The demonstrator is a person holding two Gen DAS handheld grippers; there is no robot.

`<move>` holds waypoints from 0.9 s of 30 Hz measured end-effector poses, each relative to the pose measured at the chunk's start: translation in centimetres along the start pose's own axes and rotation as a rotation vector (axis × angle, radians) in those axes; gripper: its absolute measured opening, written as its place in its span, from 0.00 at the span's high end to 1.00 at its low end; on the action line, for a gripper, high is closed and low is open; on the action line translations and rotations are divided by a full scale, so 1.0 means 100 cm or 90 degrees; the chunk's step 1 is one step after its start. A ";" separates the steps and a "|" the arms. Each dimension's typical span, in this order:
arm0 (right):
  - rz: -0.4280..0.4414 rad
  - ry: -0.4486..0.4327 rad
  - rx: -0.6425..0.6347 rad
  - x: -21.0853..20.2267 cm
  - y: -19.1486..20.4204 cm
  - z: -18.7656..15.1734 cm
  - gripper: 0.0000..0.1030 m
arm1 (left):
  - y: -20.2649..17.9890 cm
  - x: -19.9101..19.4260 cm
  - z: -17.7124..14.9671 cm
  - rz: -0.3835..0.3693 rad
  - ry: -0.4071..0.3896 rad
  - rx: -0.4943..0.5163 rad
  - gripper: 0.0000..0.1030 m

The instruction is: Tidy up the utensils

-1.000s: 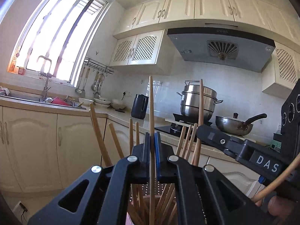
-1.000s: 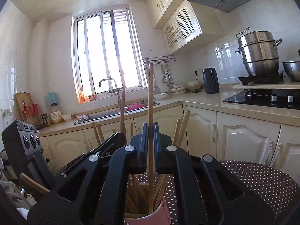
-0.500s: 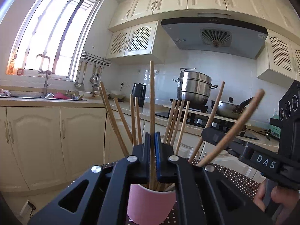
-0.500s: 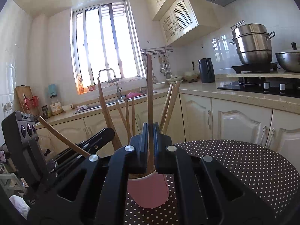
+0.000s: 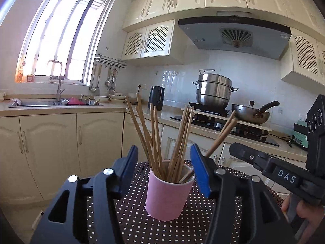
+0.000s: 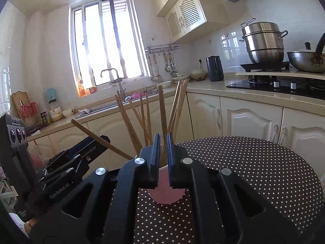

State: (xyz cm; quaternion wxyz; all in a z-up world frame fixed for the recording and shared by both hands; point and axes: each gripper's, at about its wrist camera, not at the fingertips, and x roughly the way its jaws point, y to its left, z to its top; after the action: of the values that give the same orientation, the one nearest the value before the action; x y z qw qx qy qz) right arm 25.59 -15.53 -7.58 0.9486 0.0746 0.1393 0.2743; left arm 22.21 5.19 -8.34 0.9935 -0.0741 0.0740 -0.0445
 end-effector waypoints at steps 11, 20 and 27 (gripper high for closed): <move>-0.085 -0.050 -0.027 -0.119 0.045 -0.006 0.47 | -0.036 -0.102 0.024 0.004 -0.020 0.031 0.32; -0.138 -0.101 -0.075 -0.207 0.085 -0.013 0.36 | -0.066 -0.184 0.032 0.018 -0.041 0.080 0.26; -0.147 -0.123 -0.102 -0.250 0.107 -0.021 0.26 | -0.083 -0.236 0.030 0.016 -0.063 0.094 0.24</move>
State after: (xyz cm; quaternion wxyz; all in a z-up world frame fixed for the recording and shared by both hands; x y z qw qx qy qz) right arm -0.67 -19.89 -1.69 0.9856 0.0078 0.0330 0.1654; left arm -1.24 -0.25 -0.82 0.9992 -0.0014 0.0219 -0.0338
